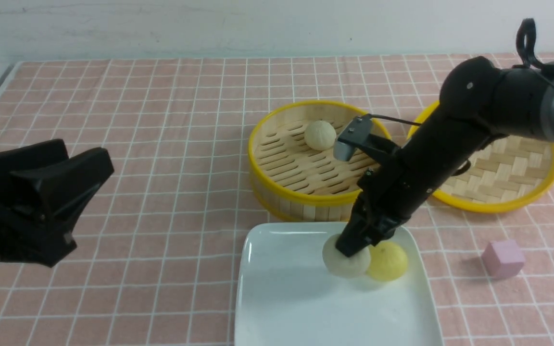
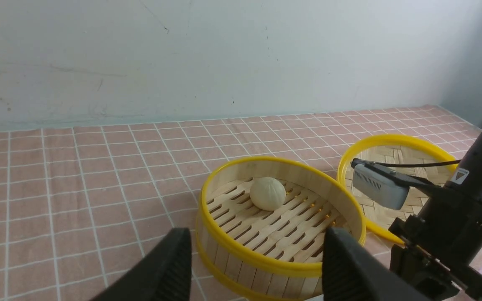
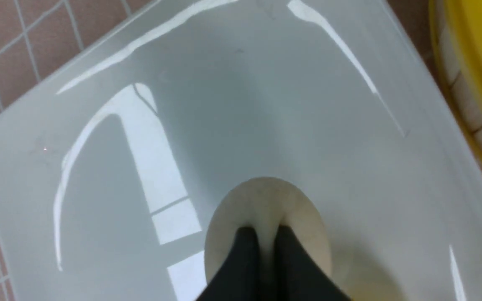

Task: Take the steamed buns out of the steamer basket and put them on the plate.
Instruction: Use the right arm to put the steamed stuffed bun into the plate, then use the left arm to grab the steamed stuffed bun that is closest to it

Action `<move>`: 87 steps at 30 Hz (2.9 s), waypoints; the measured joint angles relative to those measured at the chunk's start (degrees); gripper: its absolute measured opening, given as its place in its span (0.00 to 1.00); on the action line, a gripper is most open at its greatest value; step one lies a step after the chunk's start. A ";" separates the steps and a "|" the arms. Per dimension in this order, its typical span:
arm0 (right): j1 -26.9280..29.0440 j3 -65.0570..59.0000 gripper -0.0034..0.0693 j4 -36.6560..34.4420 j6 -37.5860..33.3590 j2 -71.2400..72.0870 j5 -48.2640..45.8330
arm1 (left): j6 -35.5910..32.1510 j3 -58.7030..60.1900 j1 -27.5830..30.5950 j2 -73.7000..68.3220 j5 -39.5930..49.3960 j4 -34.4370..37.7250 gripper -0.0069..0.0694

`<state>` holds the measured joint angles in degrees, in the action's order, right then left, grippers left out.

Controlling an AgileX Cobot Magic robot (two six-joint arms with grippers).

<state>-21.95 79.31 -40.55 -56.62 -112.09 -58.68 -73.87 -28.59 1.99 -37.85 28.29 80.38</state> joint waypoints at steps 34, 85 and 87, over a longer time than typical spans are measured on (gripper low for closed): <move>0.00 -0.10 0.81 -4.90 -5.05 27.65 3.30 | 1.35 -11.37 0.00 -14.83 13.87 -1.07 0.66; 0.00 -0.46 0.81 8.94 7.37 44.21 -8.40 | 6.90 -65.53 -24.52 -81.99 1.01 -23.19 0.66; 0.00 -0.46 0.81 8.94 7.38 44.21 -8.54 | 6.77 -65.91 -24.58 -82.67 0.61 -23.19 0.66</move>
<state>-21.95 78.85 -31.61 -49.24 -67.88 -67.22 -67.10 -94.50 -22.59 -120.53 28.91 57.20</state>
